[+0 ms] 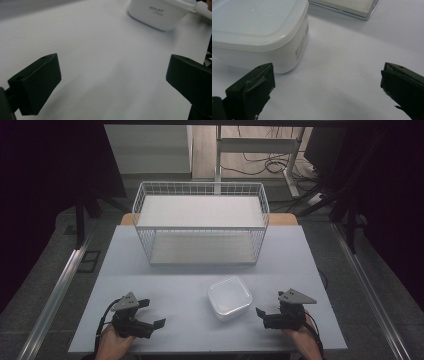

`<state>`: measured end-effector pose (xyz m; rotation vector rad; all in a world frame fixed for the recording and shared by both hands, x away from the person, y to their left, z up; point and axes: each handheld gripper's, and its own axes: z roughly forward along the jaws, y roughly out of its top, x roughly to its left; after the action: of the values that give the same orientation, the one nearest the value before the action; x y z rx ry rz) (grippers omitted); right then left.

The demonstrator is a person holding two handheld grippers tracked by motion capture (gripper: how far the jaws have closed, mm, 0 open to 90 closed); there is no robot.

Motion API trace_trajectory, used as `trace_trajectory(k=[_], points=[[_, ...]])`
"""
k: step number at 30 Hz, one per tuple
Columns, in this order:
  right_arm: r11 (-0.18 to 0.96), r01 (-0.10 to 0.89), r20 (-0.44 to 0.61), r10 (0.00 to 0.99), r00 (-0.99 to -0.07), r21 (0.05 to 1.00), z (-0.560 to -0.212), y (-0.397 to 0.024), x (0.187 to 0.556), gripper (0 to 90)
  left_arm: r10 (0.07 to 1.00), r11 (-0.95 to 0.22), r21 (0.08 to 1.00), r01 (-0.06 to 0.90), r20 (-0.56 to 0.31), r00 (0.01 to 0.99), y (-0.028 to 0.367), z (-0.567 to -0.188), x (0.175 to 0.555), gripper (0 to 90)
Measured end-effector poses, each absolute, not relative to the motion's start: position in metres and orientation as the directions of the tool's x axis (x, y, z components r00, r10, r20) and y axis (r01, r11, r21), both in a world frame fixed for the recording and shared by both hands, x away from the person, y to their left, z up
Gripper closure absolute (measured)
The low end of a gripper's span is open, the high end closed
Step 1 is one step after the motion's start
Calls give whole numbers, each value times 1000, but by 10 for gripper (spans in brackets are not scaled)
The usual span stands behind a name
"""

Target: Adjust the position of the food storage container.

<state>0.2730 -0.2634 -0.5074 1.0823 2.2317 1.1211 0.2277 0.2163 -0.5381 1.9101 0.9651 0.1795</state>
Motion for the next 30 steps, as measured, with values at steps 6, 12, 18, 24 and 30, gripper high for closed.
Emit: trace_trajectory(k=[6,12,18,24,30], points=[[334,480,5,817,-577,811,-503,-263,275,0,695,-268,803,532,-220,684,213,-536,226,0],[292,504,50,828,-559,813,-494,-264,279,0,705,-299,799,521,-182,685,203,-528,228,26],[295,537,64,832,-551,790,-491,-261,287,52,709,-322,801,504,-149,689,189,-522,228,125],[294,525,68,823,-564,799,-482,-261,298,333,694,-286,813,507,-189,695,178,-515,231,312],[346,517,75,773,-630,783,-476,-251,308,650,694,-275,797,538,-223,685,161,-512,243,536]])
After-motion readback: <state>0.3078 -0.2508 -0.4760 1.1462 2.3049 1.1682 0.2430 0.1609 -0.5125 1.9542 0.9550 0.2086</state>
